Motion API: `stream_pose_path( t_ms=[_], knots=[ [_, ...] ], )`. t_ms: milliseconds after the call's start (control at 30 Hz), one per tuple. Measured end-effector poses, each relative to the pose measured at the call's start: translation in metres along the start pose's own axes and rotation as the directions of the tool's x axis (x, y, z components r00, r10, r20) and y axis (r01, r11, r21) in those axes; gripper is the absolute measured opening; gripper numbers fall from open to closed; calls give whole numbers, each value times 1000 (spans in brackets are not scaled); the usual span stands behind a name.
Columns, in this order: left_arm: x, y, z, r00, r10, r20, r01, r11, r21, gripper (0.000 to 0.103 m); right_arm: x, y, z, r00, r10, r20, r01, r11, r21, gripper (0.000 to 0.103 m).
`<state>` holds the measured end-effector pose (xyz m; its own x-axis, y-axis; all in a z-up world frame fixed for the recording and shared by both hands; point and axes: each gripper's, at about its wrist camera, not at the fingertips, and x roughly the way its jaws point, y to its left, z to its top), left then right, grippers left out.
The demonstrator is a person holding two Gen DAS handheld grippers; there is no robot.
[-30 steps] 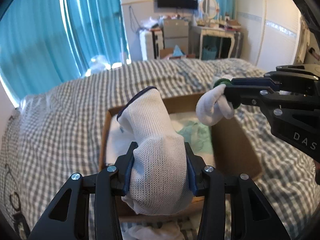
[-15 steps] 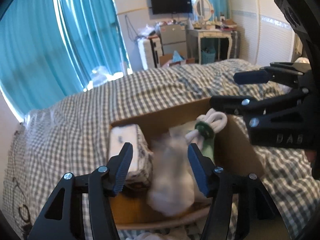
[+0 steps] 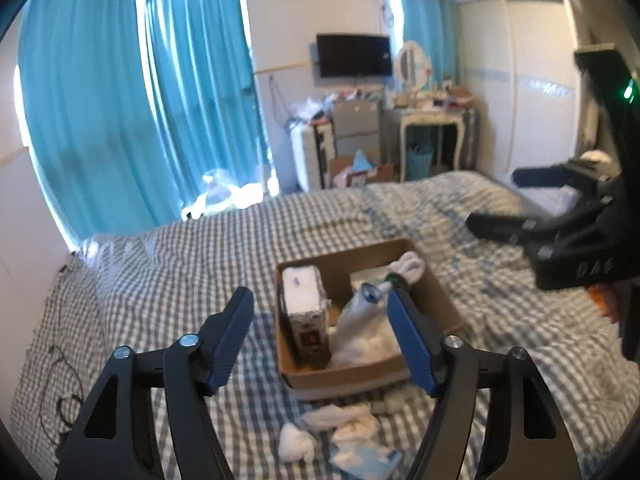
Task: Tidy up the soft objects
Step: 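Lower the glove into the box with the left gripper while the right drops the sock bundle in, then grasp the blue tissue pack with the right gripper while the left grasps a white sock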
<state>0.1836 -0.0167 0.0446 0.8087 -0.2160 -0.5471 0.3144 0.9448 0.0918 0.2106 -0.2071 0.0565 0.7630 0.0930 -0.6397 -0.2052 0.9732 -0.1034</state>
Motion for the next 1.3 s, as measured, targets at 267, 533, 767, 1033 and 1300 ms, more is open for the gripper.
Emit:
stream_pose_path(
  t_ms=[267,533,767,1033,1300],
  knots=[
    [-22,22,-37,998,40,-43,-40,999,-18,77,-20,58,-40,1000,-6,-17,4,998,-70,103],
    [6,44,-100,987,58,-152,-62,998,-18,77,35,108,-110,991,54,-127,-59,998,-38,103],
    [50,57,-128,968,88,-235,-89,996,6,77,111,147,-161,961,91,-263,-98,995,-14,103],
    [86,55,-139,953,46,-300,-51,999,-10,77,146,160,-181,930,148,-337,-152,988,14,99],
    [99,57,-144,938,23,-346,-35,999,-30,77,153,166,-191,898,220,-382,-231,973,16,54]
  ],
)
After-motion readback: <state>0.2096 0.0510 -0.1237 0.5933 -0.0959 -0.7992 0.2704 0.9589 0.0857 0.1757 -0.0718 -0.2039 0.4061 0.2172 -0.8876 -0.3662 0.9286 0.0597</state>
